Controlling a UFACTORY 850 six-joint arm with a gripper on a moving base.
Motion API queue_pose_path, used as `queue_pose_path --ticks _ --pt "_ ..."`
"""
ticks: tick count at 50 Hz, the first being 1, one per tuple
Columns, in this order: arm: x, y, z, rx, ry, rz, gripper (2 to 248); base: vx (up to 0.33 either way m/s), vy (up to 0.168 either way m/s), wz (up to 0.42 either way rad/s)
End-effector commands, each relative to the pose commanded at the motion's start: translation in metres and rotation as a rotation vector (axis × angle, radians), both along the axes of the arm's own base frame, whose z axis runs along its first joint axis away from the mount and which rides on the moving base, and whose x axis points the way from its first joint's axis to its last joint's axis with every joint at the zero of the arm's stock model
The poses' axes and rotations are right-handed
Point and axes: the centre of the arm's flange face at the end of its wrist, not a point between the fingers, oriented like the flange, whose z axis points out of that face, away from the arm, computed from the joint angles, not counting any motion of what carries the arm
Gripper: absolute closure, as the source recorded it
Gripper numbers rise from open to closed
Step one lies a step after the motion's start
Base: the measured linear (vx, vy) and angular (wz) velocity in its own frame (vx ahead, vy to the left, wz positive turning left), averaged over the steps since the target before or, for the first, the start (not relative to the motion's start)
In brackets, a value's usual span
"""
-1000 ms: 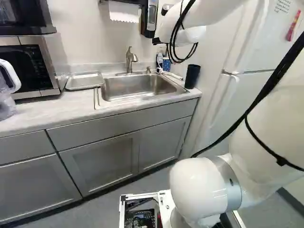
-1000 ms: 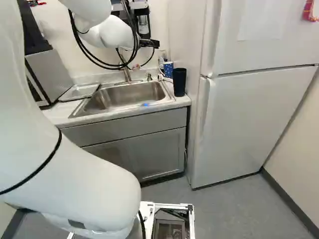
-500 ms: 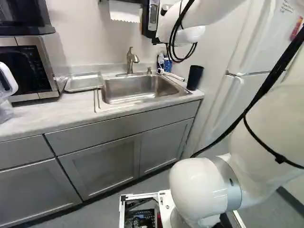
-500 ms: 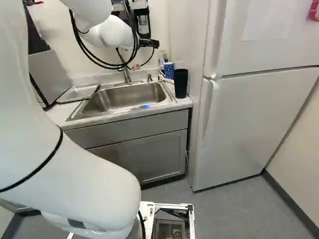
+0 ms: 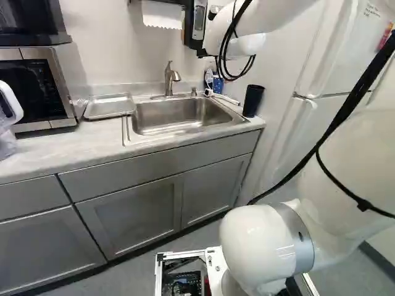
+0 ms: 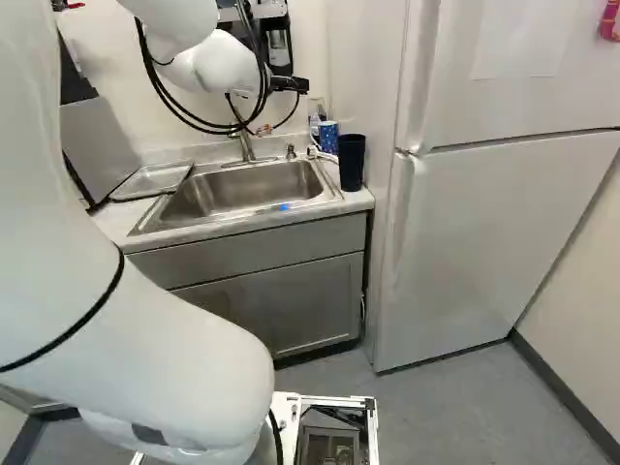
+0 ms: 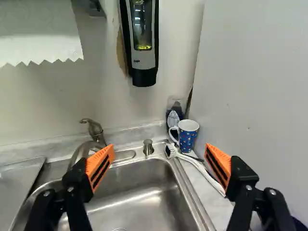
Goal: Rinse the cup and place it in the tray
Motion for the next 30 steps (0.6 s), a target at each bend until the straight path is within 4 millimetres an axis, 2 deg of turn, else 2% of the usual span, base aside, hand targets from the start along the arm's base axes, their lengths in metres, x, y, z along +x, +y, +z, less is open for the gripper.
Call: queue_pose_path --ticks 30 --pt "0.043 0.036 0.001 0.0 0.005 0.067 3 0.0 0.0 0.0"
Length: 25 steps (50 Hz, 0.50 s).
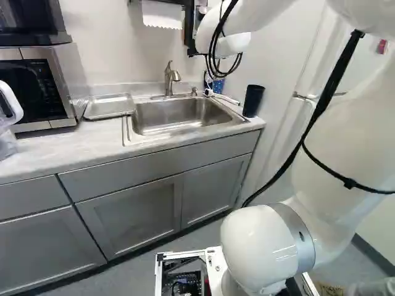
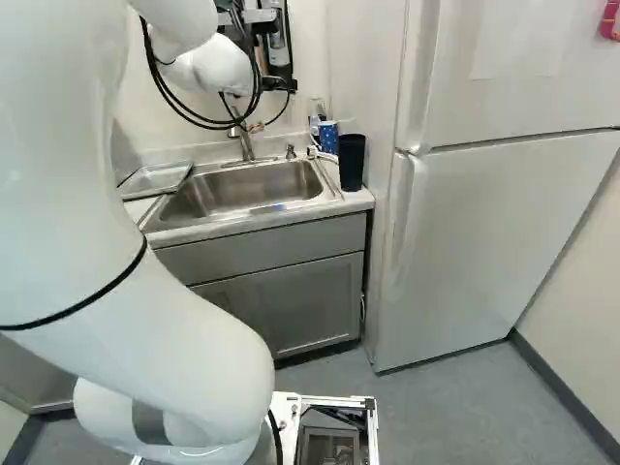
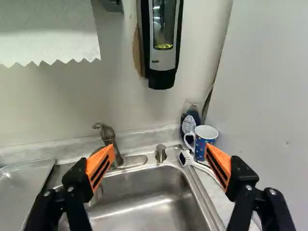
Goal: Rinse the cup and place it in the tray
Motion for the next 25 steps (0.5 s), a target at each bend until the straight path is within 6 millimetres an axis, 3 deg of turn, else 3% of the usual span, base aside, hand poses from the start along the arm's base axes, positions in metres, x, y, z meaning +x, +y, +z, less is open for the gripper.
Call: queue_pose_path --ticks 25 --pt "0.031 0.037 -0.003 -0.002 0.019 0.062 3 0.0 0.0 0.0"
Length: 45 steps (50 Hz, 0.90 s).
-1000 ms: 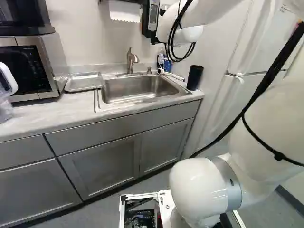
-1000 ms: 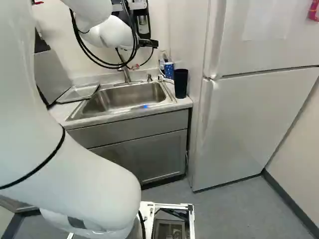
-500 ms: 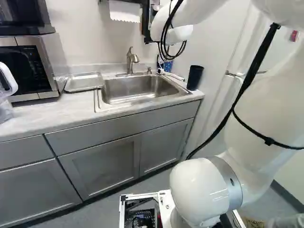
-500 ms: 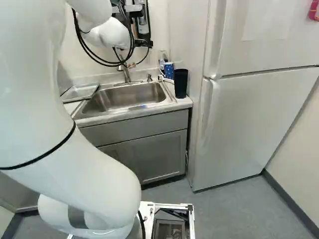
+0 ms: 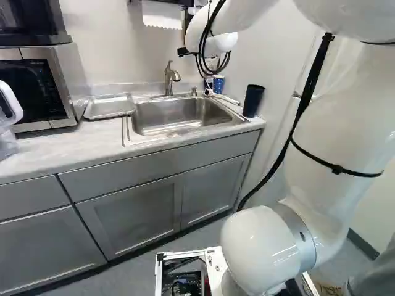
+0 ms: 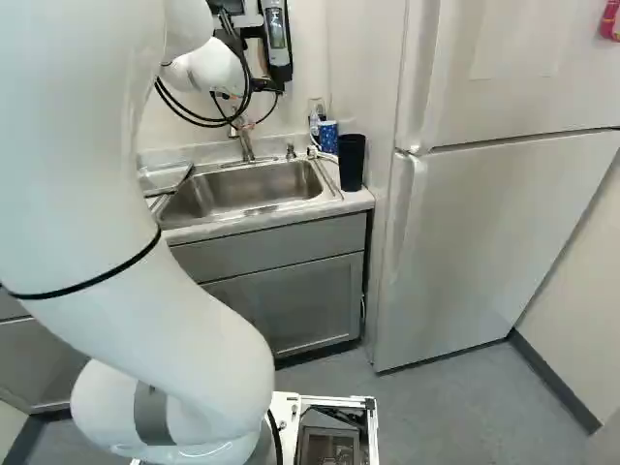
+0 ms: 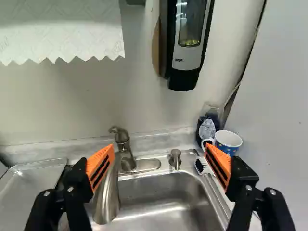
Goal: Rinse the cup and place it in the tray
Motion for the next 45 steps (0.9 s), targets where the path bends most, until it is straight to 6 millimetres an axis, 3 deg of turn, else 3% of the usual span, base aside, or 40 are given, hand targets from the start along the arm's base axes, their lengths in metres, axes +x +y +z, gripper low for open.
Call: queue_pose_path --ticks 23,45 --pt "0.035 0.024 -0.026 -0.007 0.043 0.032 3 0.0 0.0 0.0" --pt "0.065 0.038 -0.028 -0.006 0.037 0.046 3 0.0 0.0 0.0"
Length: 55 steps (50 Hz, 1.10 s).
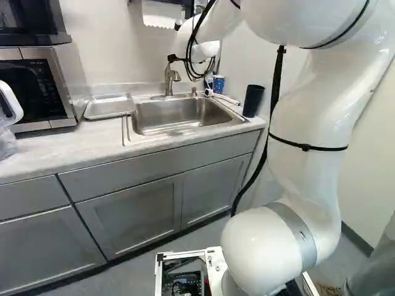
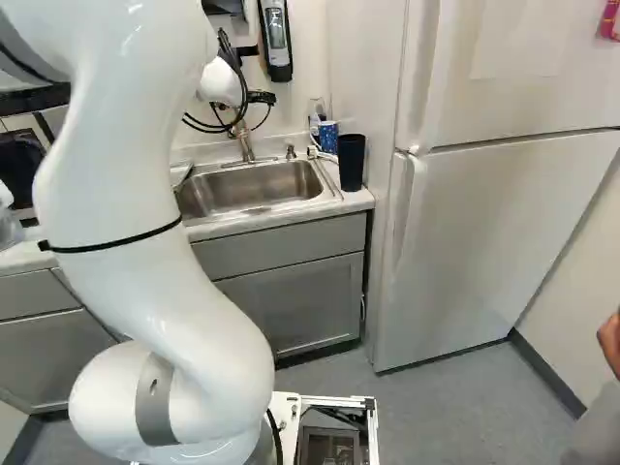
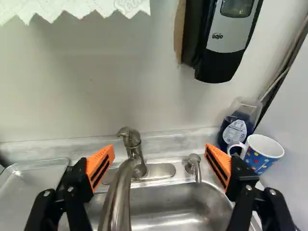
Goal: Rinse the cup and place it in the tray
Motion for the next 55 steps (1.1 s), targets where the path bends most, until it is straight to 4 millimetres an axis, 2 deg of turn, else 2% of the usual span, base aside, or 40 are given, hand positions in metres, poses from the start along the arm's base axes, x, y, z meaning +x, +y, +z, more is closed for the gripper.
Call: queue_pose_path --ticks 27,55 --pt "0.002 0.0 -0.005 -0.009 0.048 -0.001 3 0.0 0.0 0.0" --pt "0.027 -0.001 -0.009 -0.012 0.067 -0.01 3 0.0 0.0 0.0"
